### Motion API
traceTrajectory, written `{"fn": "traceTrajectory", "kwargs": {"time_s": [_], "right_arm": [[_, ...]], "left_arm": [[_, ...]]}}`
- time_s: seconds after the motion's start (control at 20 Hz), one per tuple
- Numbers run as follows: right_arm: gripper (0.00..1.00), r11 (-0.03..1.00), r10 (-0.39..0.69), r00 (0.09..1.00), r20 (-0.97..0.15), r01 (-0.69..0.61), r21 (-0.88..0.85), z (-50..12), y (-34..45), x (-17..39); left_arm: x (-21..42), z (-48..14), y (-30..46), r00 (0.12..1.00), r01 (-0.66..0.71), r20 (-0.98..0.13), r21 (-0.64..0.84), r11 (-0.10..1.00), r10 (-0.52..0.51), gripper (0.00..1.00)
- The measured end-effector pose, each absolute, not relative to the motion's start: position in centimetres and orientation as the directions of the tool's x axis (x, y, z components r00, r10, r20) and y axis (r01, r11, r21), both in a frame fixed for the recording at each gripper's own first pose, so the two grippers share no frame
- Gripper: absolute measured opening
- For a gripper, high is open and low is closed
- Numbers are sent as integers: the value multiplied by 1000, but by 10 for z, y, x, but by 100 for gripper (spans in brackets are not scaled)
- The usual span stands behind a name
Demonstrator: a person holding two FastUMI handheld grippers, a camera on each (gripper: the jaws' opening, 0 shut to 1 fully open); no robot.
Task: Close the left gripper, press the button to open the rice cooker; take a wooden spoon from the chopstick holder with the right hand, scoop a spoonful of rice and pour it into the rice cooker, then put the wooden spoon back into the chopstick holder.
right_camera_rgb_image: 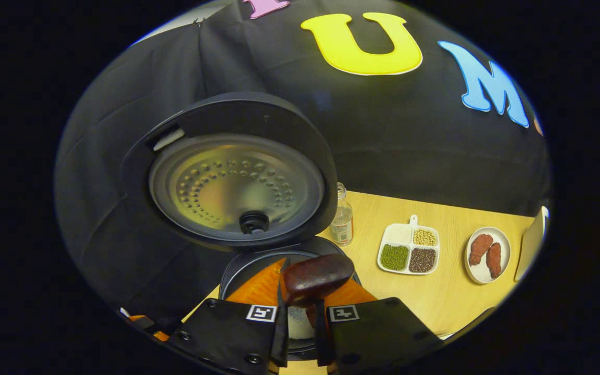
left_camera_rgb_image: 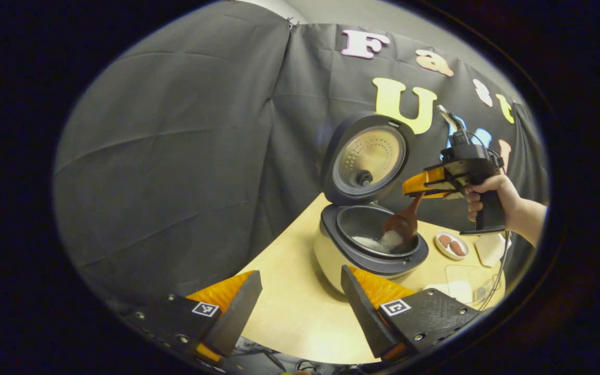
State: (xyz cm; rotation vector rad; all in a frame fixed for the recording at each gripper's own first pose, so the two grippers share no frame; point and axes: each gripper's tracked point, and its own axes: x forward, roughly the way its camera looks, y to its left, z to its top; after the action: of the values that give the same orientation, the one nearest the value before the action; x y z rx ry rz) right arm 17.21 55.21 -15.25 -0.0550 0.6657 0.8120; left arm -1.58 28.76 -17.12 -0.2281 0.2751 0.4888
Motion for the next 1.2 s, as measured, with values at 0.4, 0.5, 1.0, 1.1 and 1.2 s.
{"fn": "traceTrajectory", "kwargs": {"time_s": [0.4, 0.5, 1.0, 1.1, 1.2], "right_arm": [[22, 621, 669, 497, -553, -782, 49, -150, 563, 161], [23, 600, 675, 488, -554, -800, 27, -150, 567, 157], [23, 472, 679, 502, -536, -857, -204, -159, 569, 131], [23, 491, 689, 504, -521, -853, -176, -152, 567, 127], [23, 524, 688, 496, -529, -845, -110, -148, 560, 124]], "left_arm": [[-19, -178, 289, 835, -500, -333, -127, 857, 438, 96], [-19, -179, 288, 838, -489, -330, -103, 866, 434, 96], [-16, -176, 285, 853, -460, -325, -96, 883, 409, 96], [-14, -175, 283, 858, -448, -321, -84, 890, 401, 96], [-13, -176, 281, 861, -429, -332, -67, 901, 385, 96]]}}
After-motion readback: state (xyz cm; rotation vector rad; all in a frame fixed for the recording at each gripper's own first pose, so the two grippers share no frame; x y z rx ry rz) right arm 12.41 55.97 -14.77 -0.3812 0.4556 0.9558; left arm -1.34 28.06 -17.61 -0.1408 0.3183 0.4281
